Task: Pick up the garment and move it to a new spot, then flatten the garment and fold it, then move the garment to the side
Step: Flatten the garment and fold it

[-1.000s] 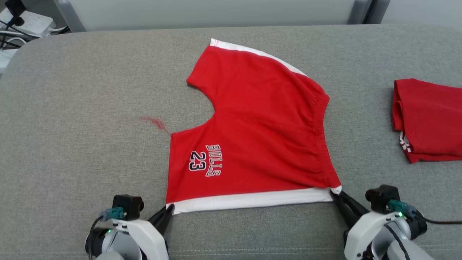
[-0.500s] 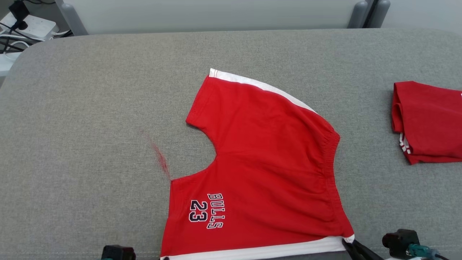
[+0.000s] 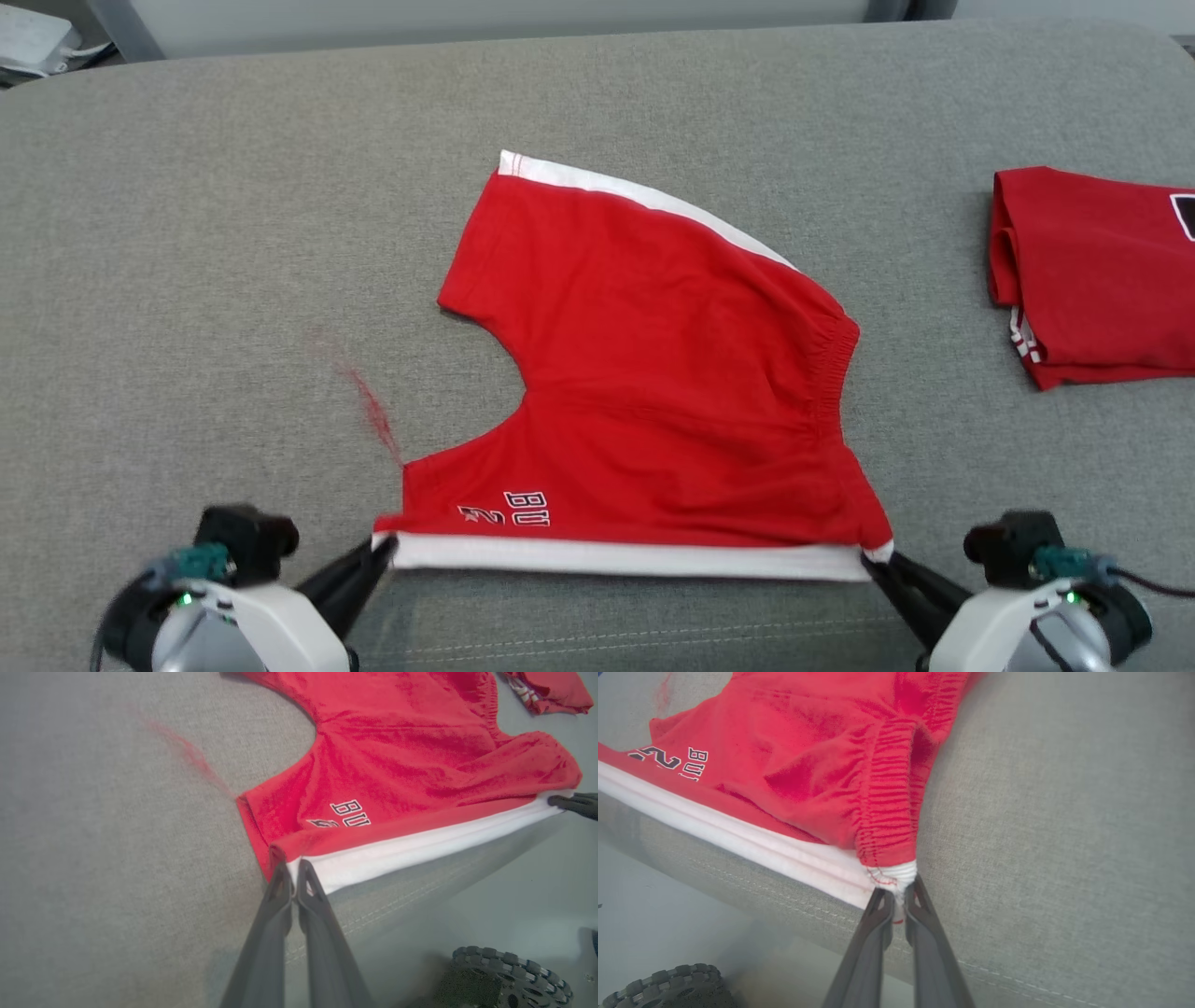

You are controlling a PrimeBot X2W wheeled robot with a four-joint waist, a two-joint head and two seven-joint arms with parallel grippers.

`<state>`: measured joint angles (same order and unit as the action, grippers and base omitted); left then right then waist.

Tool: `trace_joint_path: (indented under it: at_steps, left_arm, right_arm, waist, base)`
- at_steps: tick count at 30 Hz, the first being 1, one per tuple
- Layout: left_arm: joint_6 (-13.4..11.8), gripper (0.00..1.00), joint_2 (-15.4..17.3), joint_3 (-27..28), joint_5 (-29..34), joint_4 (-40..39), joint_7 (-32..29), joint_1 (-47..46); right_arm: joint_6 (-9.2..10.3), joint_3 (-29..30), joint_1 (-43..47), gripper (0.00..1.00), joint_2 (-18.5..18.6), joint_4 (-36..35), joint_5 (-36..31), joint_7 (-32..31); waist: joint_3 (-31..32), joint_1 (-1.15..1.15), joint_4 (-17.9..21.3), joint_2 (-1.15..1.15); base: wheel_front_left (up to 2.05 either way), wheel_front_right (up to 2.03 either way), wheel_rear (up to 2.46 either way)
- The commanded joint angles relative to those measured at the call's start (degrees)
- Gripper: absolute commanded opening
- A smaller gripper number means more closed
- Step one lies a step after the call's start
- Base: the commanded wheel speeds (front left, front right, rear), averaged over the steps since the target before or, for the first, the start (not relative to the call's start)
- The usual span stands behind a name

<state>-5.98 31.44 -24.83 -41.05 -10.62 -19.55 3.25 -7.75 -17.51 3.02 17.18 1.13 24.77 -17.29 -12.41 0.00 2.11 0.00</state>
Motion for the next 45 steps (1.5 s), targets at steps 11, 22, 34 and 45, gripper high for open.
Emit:
trace_joint_path:
  at_steps: [11, 22, 34, 45]
  left_arm:
    - [8.35, 0.00, 4.63, 4.81, -2.81, 4.62, -9.09, -29.77]
    - [12.91, 0.00, 2.09, 0.99, -3.12, 23.39, -12.85, -54.19]
    - [13.45, 0.00, 0.70, -4.81, -3.54, 37.67, -6.88, -66.58]
    - [13.27, 1.00, -0.05, -6.53, -2.78, 46.13, 0.97, -67.87]
  right_arm:
    - [0.26, -3.02, -21.52, 0.00, -0.04, 1.09, 0.45, -5.66]
    - [0.26, -5.87, -37.94, 0.00, -7.87, 13.30, 8.99, 0.97]
    - [0.26, -9.69, -49.55, 0.00, -10.84, 24.71, 14.13, 9.90]
    - [0.26, -14.81, -49.73, 1.00, -8.69, 26.98, 17.75, 17.74]
  waist:
    - [-7.22, 0.00, 4.35, 0.00]
    - [-13.89, 0.00, 10.09, 0.00]
    - [-17.49, 0.00, 13.42, 0.00]
    - [-17.04, 0.00, 12.43, 0.00]
  base:
    - [0.00, 0.00, 0.00]
    - [0.00, 0.00, 0.00]
    - [0.00, 0.00, 0.00]
    - [0.00, 0.00, 0.00]
